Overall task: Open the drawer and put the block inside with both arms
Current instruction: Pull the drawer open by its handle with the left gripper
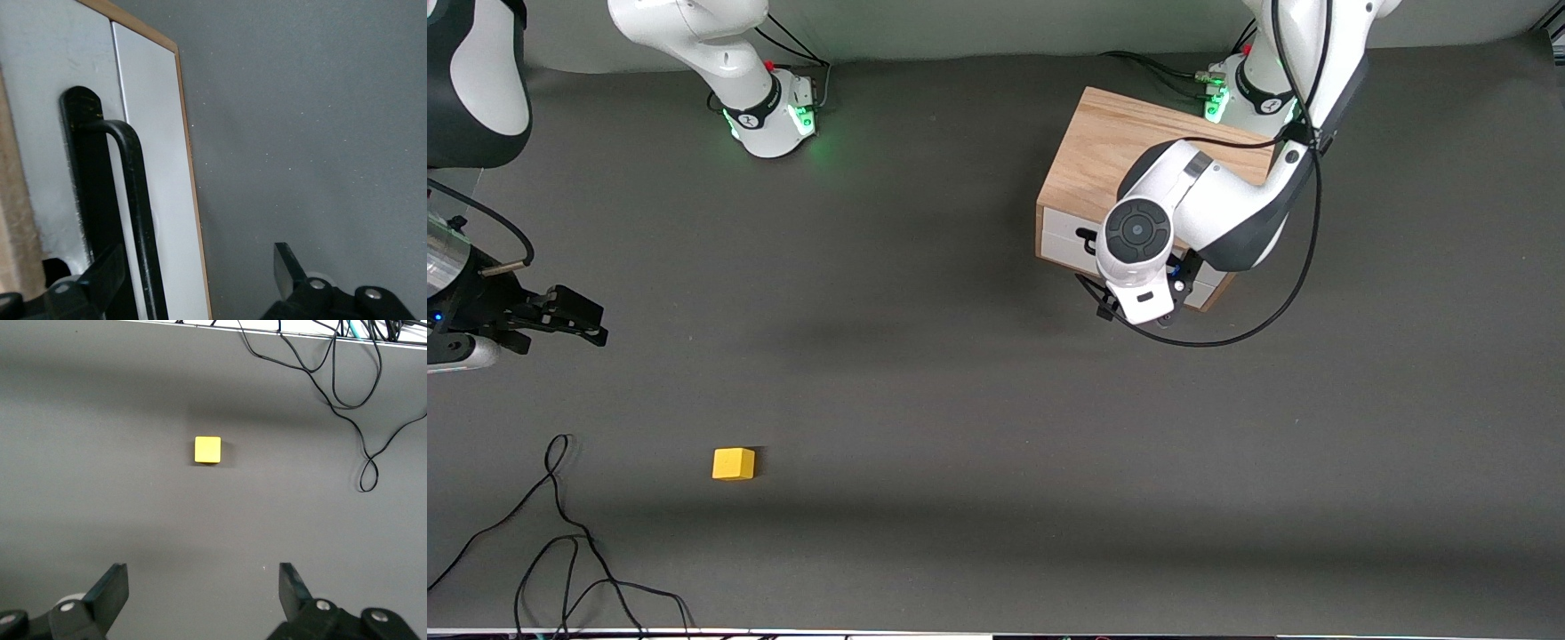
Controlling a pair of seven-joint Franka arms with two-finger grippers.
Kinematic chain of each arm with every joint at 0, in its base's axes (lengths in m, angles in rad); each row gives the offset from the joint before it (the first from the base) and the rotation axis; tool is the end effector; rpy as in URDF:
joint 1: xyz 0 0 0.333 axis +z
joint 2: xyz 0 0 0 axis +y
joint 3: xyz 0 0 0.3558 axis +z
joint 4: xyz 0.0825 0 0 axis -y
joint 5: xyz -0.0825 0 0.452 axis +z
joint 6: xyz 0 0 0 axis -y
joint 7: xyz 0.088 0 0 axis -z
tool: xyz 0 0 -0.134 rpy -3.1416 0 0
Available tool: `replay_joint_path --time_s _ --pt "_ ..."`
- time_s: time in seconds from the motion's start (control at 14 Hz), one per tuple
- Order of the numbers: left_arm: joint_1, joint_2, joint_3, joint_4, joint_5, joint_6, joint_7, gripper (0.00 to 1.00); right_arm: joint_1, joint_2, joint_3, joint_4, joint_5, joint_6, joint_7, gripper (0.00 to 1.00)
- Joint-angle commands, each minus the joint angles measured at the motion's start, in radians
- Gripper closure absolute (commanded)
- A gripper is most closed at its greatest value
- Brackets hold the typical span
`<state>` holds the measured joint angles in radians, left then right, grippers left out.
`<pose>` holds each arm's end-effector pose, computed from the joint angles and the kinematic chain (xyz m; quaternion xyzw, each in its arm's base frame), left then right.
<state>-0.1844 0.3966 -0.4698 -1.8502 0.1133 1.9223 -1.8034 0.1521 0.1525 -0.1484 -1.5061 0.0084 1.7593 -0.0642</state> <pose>0.5383 -0.3841 0.2811 -0.8432 -0.5180 0.0834 0.1172 0.6936 0.0105 0.5913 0.9981 0.0347 0.0509 0.0086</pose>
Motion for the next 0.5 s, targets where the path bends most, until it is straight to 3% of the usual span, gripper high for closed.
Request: replay_joint_path --time_s 0.0,0.43 --pt "-0.006 0.014 0.000 0.000 0.020 0.004 -0.030 0.00 0.011 -0.016 -0.003 -0.003 -0.016 -0.047 0.024 0.00" --pt "-0.006 0.037 0.002 0.019 0.046 0.012 -0.030 0.00 0.011 -0.018 -0.005 -0.008 -0.013 -0.058 0.024 0.00"
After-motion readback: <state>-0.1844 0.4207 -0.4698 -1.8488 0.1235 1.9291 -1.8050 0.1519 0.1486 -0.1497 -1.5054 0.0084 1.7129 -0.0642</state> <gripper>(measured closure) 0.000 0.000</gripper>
